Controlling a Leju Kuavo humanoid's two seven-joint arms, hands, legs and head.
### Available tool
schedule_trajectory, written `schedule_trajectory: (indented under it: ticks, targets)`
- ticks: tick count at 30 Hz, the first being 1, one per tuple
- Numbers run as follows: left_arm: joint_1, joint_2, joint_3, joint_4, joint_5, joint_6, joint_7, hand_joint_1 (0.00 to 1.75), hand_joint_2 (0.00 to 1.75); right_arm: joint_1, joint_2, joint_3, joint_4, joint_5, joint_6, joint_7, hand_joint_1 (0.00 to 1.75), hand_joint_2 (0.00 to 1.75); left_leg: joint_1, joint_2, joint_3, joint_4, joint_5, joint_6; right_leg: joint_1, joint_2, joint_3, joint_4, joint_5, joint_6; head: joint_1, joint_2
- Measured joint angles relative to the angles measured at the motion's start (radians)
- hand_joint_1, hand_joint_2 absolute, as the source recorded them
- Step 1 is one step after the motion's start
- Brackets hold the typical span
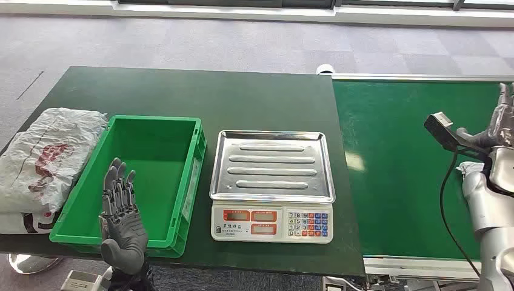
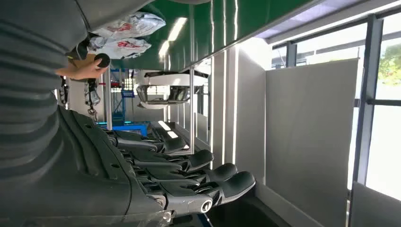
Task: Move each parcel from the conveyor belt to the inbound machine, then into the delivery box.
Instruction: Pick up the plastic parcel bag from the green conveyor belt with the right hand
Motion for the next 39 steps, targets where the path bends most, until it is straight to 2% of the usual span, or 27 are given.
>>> schedule_trajectory:
  ticks: [2,4,6,11,16,39]
  targets:
    - [-0.004,0.0,0.002,0.002,0.01,-0.003,0.003,0.0,0.0,0.003,-0.011,-0.003,0.01,-0.041,0.065,0.04,0.0,1.75,0.0,0.0,0.001,0.0,0.0,0.001,0.0,-0.001,0.0,-0.001,-0.001,0.001,0.0,0.0]
    - [-0.014,0.001,0.008,0.013,0.028,-0.008,0.004,0.0,0.0,0.023,-0.052,-0.024,0.046,-0.12,0.193,0.082,0.0,1.75,0.0,-0.007,0.001,0.001,-0.001,0.003,0.0,-0.008,0.003,-0.002,-0.003,0.003,0.0,0.0]
    - [-0.019,0.002,0.018,0.027,0.037,-0.01,0.003,0.0,0.0,0.052,-0.097,-0.057,0.093,-0.162,0.254,0.074,0.0,1.75,0.0,-0.015,-0.002,0.001,-0.001,0.004,0.0,-0.015,0.006,-0.002,-0.004,0.004,0.001,0.0]
    - [-0.023,0.004,0.028,0.039,0.036,-0.014,0.0,0.0,0.0,0.071,-0.134,-0.081,0.156,-0.156,0.251,0.073,0.0,1.75,-0.003,0.003,-0.001,0.001,-0.005,0.005,-0.003,0.002,0.0,-0.001,-0.002,0.003,0.0,0.0]
    - [-0.023,0.004,0.029,0.042,0.037,-0.015,0.0,0.0,0.0,0.075,-0.148,-0.083,0.179,-0.152,0.253,0.078,0.0,1.75,-0.003,0.004,-0.001,0.001,-0.005,0.005,-0.003,0.004,0.0,-0.001,-0.002,0.003,0.0,0.0]
    - [-0.047,0.019,0.029,0.068,0.063,-0.004,-0.001,0.0,0.0,0.054,-0.139,-0.087,0.202,-0.174,0.251,0.033,0.0,1.75,-0.003,0.002,-0.001,0.001,-0.004,0.005,-0.003,0.002,0.001,-0.001,-0.002,0.003,0.0,0.0]
